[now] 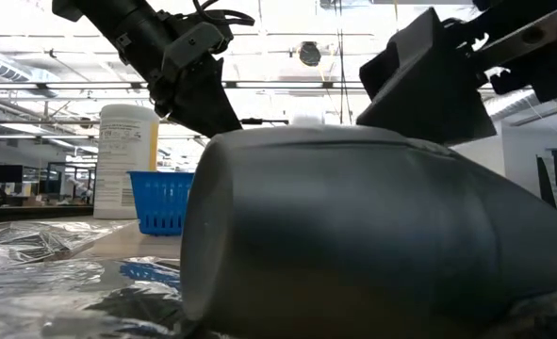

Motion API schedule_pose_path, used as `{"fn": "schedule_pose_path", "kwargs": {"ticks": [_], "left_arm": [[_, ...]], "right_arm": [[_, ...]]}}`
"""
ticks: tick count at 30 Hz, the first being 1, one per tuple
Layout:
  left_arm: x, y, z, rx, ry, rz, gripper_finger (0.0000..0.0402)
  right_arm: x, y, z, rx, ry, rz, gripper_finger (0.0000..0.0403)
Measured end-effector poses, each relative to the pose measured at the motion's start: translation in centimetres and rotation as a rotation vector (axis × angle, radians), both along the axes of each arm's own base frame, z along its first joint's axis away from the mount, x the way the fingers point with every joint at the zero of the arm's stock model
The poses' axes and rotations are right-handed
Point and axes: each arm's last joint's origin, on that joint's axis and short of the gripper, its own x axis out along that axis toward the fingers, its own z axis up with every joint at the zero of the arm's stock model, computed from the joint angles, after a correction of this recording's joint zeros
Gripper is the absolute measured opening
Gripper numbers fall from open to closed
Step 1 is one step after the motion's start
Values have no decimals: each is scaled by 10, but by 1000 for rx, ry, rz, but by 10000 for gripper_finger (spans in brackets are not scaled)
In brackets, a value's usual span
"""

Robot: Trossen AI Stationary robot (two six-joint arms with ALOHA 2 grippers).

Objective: Pick & Place Travel size toiletries
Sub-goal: Put the deodorant into the left blue bin

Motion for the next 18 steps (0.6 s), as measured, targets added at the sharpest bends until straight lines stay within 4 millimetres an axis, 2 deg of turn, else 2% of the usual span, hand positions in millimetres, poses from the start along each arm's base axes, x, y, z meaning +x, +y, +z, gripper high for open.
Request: {"fn": "schedule_pose_path", "kwargs": {"ticks": [10, 15, 18], "left_arm": [[0, 0, 0, 0, -1, 0, 255], [0, 0, 0, -1, -1, 1, 255], [0, 0, 0, -2, -1, 1, 255]], "right_arm": [[1, -2, -1, -24, -3, 7, 271], [2, -4, -1, -41, -11, -28, 272], [3, -6, -3, -75, -29, -116, 266]]}}
